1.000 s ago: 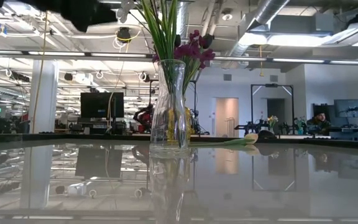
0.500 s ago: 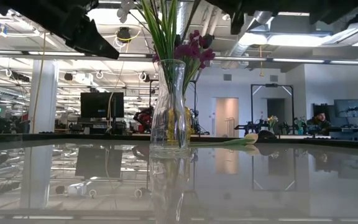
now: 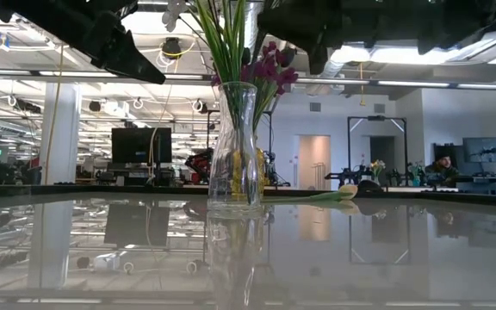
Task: Sort flowers into vase by color
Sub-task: Put the white flowers into the transparent vase, then put the bottom pink flower into the transparent vase
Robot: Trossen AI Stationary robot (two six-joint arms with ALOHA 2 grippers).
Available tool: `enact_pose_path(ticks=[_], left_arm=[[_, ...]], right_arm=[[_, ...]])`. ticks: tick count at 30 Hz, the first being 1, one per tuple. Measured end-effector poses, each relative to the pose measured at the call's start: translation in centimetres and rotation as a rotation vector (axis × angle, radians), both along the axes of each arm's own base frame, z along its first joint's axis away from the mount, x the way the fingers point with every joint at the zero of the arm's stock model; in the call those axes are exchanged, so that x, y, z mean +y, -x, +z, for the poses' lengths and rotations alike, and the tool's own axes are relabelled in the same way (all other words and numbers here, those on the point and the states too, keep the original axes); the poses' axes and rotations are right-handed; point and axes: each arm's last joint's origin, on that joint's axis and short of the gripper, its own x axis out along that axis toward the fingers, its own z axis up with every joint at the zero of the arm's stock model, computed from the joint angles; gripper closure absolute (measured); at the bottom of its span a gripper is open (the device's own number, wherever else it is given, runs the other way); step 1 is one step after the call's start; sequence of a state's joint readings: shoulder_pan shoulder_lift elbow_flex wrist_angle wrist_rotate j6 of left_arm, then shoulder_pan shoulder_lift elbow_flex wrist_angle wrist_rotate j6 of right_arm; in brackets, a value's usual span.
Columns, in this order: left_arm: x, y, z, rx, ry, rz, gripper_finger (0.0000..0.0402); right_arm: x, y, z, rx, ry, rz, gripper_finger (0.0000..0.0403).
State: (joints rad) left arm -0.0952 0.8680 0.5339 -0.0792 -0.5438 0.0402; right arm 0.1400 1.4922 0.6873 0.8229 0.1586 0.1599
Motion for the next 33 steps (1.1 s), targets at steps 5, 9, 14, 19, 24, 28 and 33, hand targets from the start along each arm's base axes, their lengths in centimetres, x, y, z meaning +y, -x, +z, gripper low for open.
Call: enact_pose_path(ticks=[5, 9, 14, 19, 24, 28, 33], left_arm=[[0.0, 0.0, 0.0, 0.001, 0.0, -0.001, 0.0248], [0.0, 0.0, 0.0, 0.001, 0.001, -0.002, 0.0248], [0.0, 0.0, 0.0, 0.001, 0.001, -0.002, 0.0248], [0.0, 0.0, 0.0, 0.007, -0.008, -0.008, 0.0248], [0.0, 0.0, 0.0, 0.007, -0.008, -0.009, 0.0248], [0.0, 0.0, 0.0, 0.006, -0.007, -0.009, 0.0248], [0.0, 0.0, 0.0, 0.005, -0.005, -0.008, 0.0248]], right_arm=[[-0.5, 0.0, -0.1, 0.032, -0.019, -0.014, 0.0315], [-1.0, 0.8, 0.3, 0.132, -0.034, -0.019, 0.0275], [-1.3, 1.9, 1.2, 0.377, -0.074, 0.027, 0.0215], [-1.0, 3.0, 2.8, 0.624, -0.073, 0.09, 0.0169], [-0.6, 4.3, 5.2, 0.861, -0.073, 0.139, 0.0155], [-0.1, 5.4, 7.2, 0.977, -0.009, 0.175, 0.0154], [-0.3, 6.6, 9.8, 1.064, -0.012, 0.131, 0.0154]])
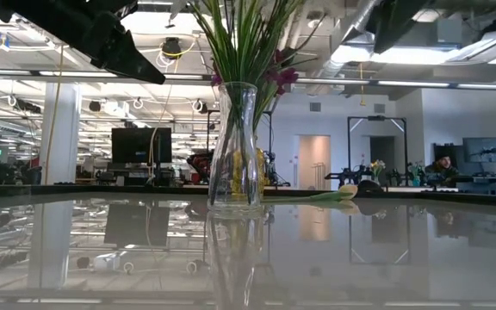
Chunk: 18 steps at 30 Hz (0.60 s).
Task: Sort flowers into vase by color
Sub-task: Put the bottom pink flower into the transparent vase
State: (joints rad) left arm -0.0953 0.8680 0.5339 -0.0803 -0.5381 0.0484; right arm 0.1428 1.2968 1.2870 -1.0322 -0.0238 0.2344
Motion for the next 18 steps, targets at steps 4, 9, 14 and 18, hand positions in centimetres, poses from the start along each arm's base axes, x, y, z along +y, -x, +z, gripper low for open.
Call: enact_pose_path(ticks=[4, 9, 14, 18], left_arm=[[0.0, 0.0, 0.0, -0.007, 0.018, -0.007, 0.0248], [-0.2, -0.1, 0.1, -0.027, 0.045, -0.056, 0.0248], [-0.3, -0.2, 0.1, -0.033, 0.059, -0.071, 0.0248], [-0.3, -0.4, -0.1, -0.021, 0.061, -0.071, 0.0248]], right_arm=[[-0.2, 0.9, 1.3, 0.053, 0.036, 0.0, 0.0154], [0.8, 1.4, 0.7, 0.133, 0.053, 0.069, 0.0154], [3.5, 2.2, -0.2, 0.255, 0.047, 0.236, 0.0154], [6.4, 3.1, -1.6, 0.407, 0.108, 0.378, 0.0154]])
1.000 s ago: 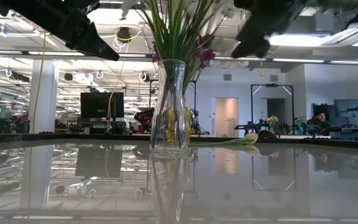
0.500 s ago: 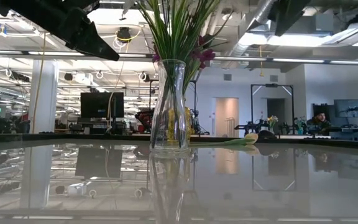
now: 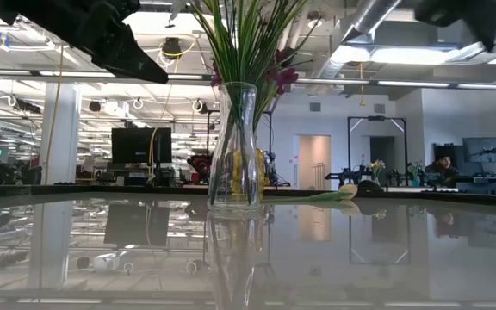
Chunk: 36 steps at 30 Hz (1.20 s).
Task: Sort flowers into vase by color
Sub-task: Put the bottom pink flower into the transparent vase
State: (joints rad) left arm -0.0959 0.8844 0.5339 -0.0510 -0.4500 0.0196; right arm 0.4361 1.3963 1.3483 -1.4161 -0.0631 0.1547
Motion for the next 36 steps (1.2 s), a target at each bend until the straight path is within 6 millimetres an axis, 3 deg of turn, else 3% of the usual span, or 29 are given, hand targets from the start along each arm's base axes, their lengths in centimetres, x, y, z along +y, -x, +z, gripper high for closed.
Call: enact_pose_path(ticks=[4, 6, 12, 21, 25, 30, 36], left_arm=[[0.0, -0.5, -0.3, 0.008, -0.005, -0.002, 0.0248], [-0.1, -0.9, -0.5, 0.008, -0.009, -0.004, 0.0248], [-0.3, -2.0, -1.6, 0.054, -0.004, -0.05, 0.0248], [-0.6, -3.5, -3.0, 0.088, 0.012, -0.09, 0.0248], [-0.6, -3.6, -3.1, 0.091, 0.018, -0.102, 0.0248], [-0.6, -3.5, -3.0, 0.085, 0.019, -0.102, 0.0248], [-0.6, -3.5, -3.0, 0.088, 0.016, -0.099, 0.0248]], right_arm=[[3.2, 0.3, -1.8, 0.104, 0.055, 0.109, 0.0154], [4.6, 0.2, -2.8, 0.14, 0.082, 0.051, 0.0154], [5.5, 0.4, -5.9, 0.319, 0.1, -0.55, 0.0161], [4.6, 4.8, -10.6, 0.375, 0.023, -1.274, 0.0163], [4.6, 6.5, -12.6, 0.324, -0.053, -1.395, 0.0163], [4.4, 8.4, -14.6, 0.333, 0.018, -1.503, 0.0163], [5.2, 9.1, -16.0, 0.311, -0.041, -1.512, 0.0163]])
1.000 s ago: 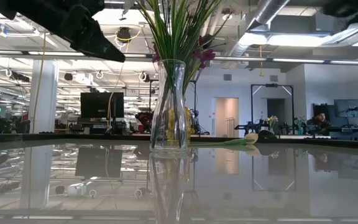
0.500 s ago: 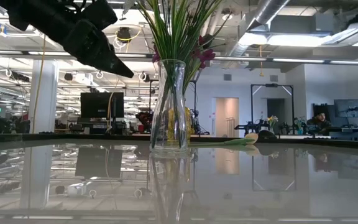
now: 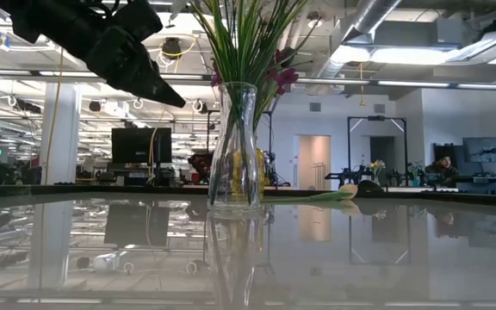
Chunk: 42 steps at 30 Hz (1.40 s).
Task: Sort flowers into vase by color
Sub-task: Put the bottom pink flower into the transparent vase
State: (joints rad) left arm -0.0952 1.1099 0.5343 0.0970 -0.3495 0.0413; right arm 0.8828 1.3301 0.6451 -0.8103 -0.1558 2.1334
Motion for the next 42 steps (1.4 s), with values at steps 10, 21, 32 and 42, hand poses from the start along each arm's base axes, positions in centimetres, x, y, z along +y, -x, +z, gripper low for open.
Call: enact_pose_path(ticks=[10, 21, 32, 42], left_arm=[[0.1, -0.1, 0.2, -0.022, -0.008, 0.019, 0.0248], [0.2, 1.4, 2.6, -0.135, -0.028, 0.007, 0.0248], [0.1, 3.8, 5.8, -0.329, 0.037, -0.106, 0.0248], [-0.3, 5.2, 9.4, -0.643, 0.064, -0.282, 0.0248]], right_arm=[[-0.2, 0.4, -1.6, -0.065, -0.009, -0.038, 0.0224], [-0.7, -0.6, -0.2, -0.15, 0.118, 0.022, 0.0382], [-2.8, -4.7, 7.9, -0.621, 0.812, 0.12, 0.0387], [-5.5, -7.8, 19.9, -0.625, 1.418, 0.437, 0.0384]])
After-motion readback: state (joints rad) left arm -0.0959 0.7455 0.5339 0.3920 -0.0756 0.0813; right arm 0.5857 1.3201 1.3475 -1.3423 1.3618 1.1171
